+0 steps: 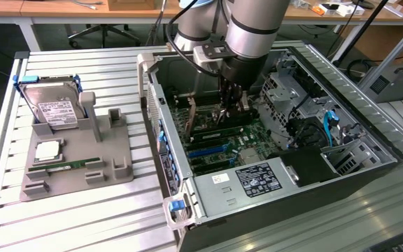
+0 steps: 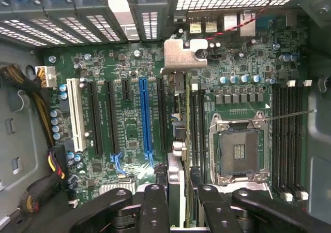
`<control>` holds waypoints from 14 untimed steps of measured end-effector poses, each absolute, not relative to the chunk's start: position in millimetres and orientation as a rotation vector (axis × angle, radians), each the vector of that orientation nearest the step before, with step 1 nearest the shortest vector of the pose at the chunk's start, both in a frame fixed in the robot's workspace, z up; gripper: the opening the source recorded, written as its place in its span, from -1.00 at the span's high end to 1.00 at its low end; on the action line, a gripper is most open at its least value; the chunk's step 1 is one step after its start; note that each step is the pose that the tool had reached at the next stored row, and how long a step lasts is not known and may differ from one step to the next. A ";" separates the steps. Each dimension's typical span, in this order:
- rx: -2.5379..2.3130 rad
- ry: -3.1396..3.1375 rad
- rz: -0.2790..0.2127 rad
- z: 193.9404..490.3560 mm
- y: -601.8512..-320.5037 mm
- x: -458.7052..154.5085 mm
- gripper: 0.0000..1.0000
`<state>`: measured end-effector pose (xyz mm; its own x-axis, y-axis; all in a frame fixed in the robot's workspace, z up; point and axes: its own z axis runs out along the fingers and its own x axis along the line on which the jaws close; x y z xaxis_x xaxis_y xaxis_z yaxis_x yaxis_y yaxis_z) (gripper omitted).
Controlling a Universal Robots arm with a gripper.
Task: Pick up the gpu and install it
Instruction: 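Insert the gpu into the slot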
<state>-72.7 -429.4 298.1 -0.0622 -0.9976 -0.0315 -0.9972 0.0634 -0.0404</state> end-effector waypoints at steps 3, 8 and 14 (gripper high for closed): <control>-2.116 2.253 -0.012 298.0 -432.6 -72.7 0.47; -2.116 2.253 -0.012 297.8 -438.5 -73.1 0.47; -2.116 2.253 -0.012 297.2 -443.0 -73.2 0.47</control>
